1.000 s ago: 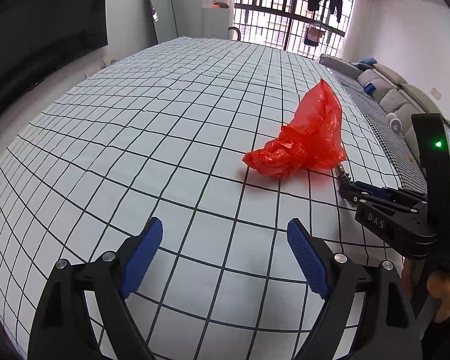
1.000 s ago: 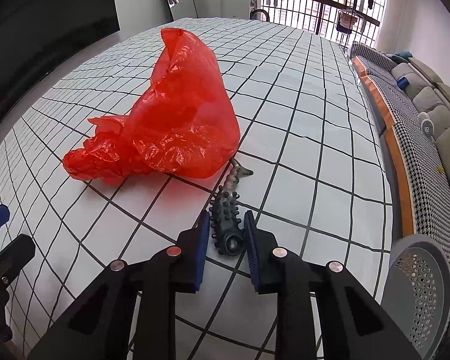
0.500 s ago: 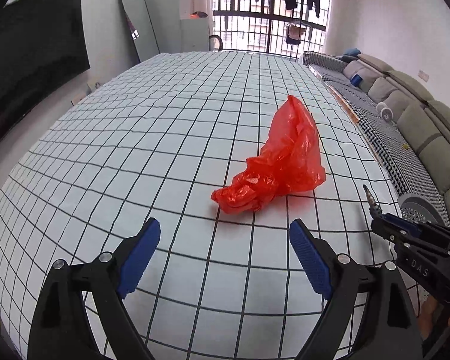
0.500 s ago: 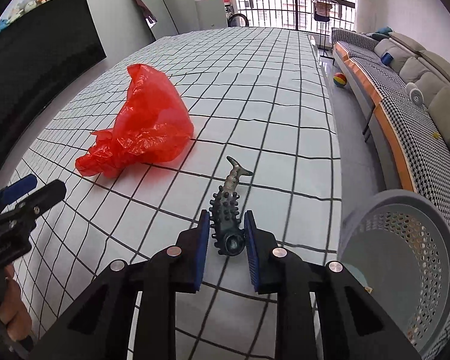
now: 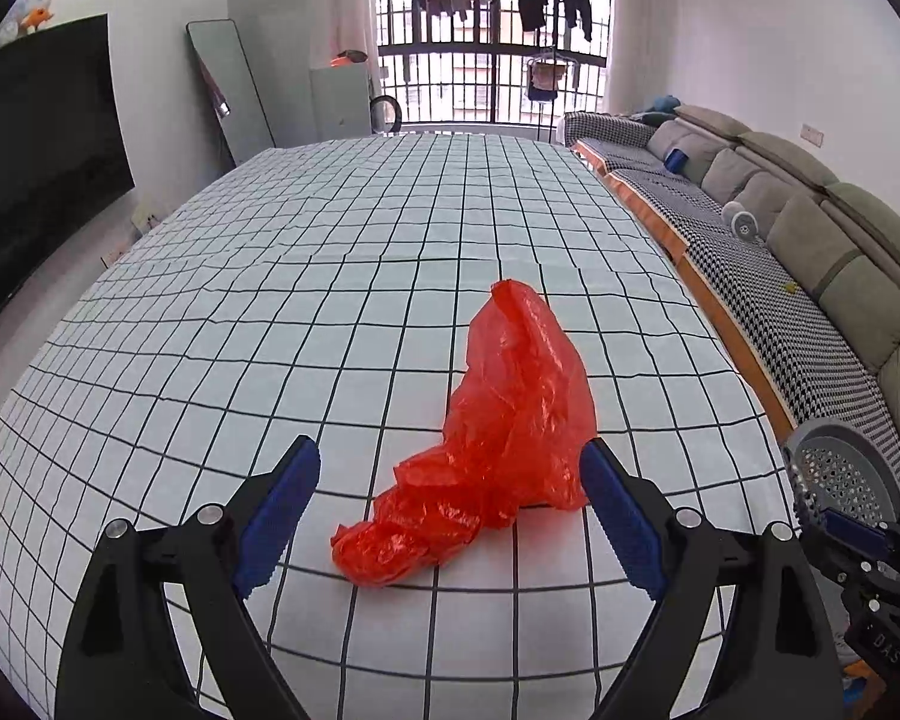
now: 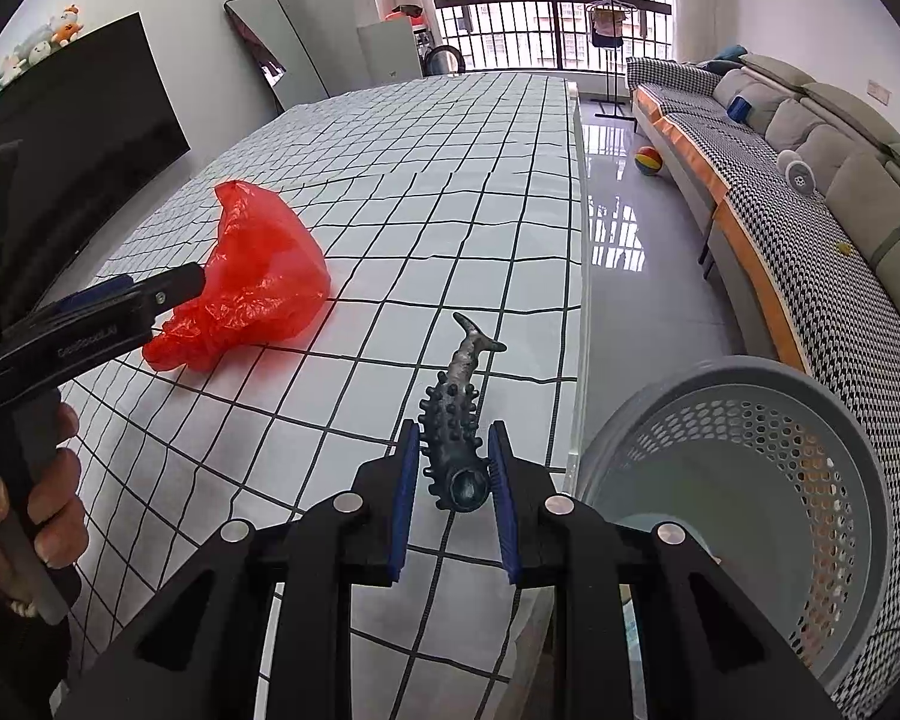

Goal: Collect trash
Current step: 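Grasp the red plastic bag with the left gripper while the right holds the toy, then carry the red bag and toy piece over the basket and open both grippers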

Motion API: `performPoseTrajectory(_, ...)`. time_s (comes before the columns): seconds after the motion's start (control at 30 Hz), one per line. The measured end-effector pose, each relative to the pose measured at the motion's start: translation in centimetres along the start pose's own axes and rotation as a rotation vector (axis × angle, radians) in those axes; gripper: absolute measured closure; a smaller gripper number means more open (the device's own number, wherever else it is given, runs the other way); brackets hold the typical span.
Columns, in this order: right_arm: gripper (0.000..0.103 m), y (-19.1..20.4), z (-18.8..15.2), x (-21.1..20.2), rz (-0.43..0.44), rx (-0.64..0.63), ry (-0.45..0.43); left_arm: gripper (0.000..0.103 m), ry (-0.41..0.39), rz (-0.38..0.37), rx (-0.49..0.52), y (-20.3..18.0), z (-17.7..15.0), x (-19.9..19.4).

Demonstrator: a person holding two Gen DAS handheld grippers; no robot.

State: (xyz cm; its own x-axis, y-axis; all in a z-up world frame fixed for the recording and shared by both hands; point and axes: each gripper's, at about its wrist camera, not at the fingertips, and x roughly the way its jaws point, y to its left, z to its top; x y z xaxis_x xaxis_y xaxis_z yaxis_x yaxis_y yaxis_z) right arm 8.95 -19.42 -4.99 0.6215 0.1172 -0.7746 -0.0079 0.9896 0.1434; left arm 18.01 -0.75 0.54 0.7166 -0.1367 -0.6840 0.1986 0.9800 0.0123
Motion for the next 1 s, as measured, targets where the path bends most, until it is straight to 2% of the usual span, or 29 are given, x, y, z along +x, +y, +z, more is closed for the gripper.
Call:
performPoseTrajectory(0.17,0.080,0.1,0.1,0.6,0.000,-0.008,0.019,0.016,0.014,-0.001,0.017,-0.5,0.5,2.4)
performPoseTrajectory(0.37,0.080,0.3,0.2,1.0,0.002,-0.009,0.029,0.017,0.077,-0.014,0.023,-0.7,0.0,5.1)
performPoseTrajectory(0.47,0.080,0.2,0.2,1.0,0.003,-0.006,0.032,0.031,0.113,-0.035,0.018,-0.8,-0.5,6.2)
performPoseTrajectory(0.53,0.080,0.2,0.2,0.9,0.003,-0.004,0.032,0.045,0.138,-0.045,0.014,-0.9,-0.8,6.7)
performPoseTrajectory(0.73,0.080,-0.2,0.0,0.7,0.009,0.007,0.030,0.069,0.134,-0.070,0.025,-1.4,-1.2,5.5)
performPoseTrajectory(1.0,0.080,-1.4,-0.5,-0.2,0.009,0.031,0.016,0.072,0.106,-0.087,0.031,-3.1,-1.7,1.2)
